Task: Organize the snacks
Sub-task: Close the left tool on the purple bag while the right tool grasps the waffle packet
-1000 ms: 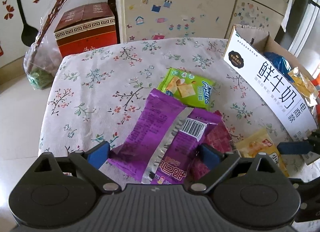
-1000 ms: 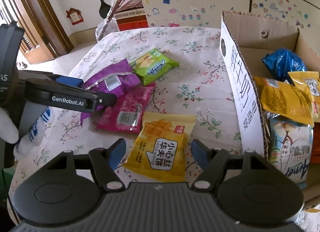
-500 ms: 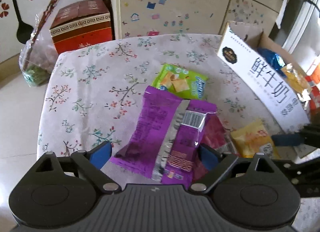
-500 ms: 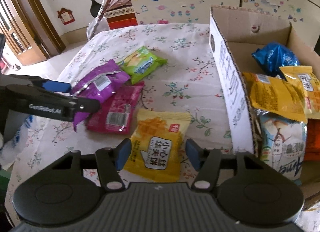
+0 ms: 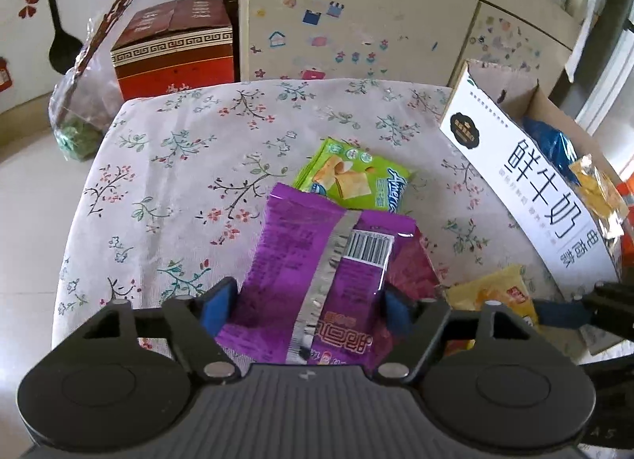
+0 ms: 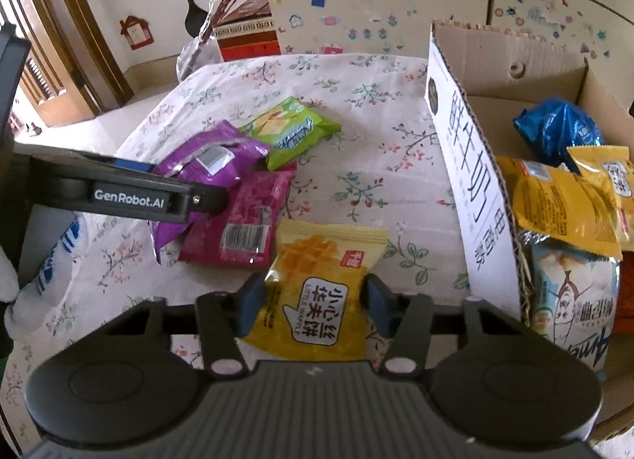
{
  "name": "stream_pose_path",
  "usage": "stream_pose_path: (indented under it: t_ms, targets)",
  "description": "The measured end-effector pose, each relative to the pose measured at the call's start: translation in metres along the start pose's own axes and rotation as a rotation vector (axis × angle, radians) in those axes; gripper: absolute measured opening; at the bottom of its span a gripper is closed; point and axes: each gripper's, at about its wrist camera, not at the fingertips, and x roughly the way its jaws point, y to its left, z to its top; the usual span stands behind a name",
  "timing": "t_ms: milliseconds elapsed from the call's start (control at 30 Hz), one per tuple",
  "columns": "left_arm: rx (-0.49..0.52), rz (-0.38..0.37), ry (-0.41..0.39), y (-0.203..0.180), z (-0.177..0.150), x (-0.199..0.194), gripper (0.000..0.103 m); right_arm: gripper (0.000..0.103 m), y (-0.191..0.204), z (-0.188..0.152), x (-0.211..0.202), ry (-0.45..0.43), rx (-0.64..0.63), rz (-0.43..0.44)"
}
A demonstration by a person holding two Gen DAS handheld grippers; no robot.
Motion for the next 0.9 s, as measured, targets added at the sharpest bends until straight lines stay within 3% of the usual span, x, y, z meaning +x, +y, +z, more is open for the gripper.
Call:
stream_pose_path:
  t_ms: [133,267,367,433,467,667,733,800,900]
  targets:
    - [-0.038,0.015,0.0,0.0,0.002,-0.002,0.076,0.034,-0.006,0.005,-0.005,-0.011,0.029,0.01]
    - [-0.068,0.038,-0.006,0.001,0.005,-0.007,0.076,0.032,-0.009,0.006,-0.005,-0.01,0.045,0.017]
    - [-0.079,0.049,-0.016,0.003,0.006,-0.01,0.076,0.038,-0.011,0.006,-0.004,-0.002,0.077,0.042]
    - [-0.1,0.064,-0.021,0.006,0.007,-0.011,0.076,0.056,-0.008,0.004,-0.003,-0.003,0.069,0.05]
    - [-0.113,0.069,-0.02,0.008,0.006,-0.012,0.076,0.06,-0.006,0.002,-0.002,-0.003,0.057,0.049]
    - [-0.183,0.073,-0.038,0.016,0.009,-0.017,0.076,0.072,0.01,-0.004,0.003,-0.002,-0.008,0.028]
    - [-0.203,0.071,-0.048,0.017,0.011,-0.019,0.076,0.072,0.016,-0.007,0.005,-0.008,-0.048,0.001]
    - [-0.222,0.067,-0.055,0.016,0.012,-0.021,0.076,0.064,0.023,-0.009,0.005,-0.009,-0.108,-0.046]
    - [-0.239,0.062,-0.068,0.016,0.013,-0.025,0.076,0.06,0.023,-0.009,0.002,-0.005,-0.111,-0.051]
